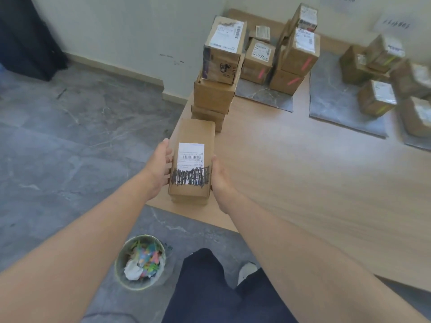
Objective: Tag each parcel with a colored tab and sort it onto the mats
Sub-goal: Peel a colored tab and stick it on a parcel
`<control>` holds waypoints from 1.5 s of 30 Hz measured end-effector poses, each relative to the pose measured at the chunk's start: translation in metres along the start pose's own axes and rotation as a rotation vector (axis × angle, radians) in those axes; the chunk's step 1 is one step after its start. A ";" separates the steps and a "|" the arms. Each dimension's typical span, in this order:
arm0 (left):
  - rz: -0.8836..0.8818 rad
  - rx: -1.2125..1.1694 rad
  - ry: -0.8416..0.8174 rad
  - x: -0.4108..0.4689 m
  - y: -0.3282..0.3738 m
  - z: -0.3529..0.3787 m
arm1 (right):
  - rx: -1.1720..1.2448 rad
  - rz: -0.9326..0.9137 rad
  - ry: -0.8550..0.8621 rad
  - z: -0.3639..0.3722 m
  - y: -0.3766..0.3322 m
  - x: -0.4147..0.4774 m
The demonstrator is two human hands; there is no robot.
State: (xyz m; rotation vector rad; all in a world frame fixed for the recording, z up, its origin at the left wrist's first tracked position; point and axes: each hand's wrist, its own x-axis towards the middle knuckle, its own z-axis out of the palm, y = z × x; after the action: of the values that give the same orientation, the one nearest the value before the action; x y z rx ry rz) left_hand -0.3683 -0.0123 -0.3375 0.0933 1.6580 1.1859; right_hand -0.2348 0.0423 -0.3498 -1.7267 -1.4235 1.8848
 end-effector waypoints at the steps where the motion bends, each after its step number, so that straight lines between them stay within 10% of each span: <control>1: -0.013 -0.011 0.000 -0.002 0.002 -0.002 | 0.006 0.010 0.003 -0.002 -0.002 -0.003; 14: -0.017 0.114 -0.046 -0.061 0.049 0.041 | 0.066 -0.025 0.077 -0.066 -0.032 -0.048; 45: -0.002 0.337 -0.242 -0.078 0.019 0.406 | 0.287 -0.073 0.347 -0.410 0.006 -0.032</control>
State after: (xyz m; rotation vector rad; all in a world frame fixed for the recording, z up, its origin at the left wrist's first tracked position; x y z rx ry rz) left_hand -0.0322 0.2143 -0.2545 0.4292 1.6243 0.8469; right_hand 0.1278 0.2191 -0.2696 -1.7268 -1.0184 1.5651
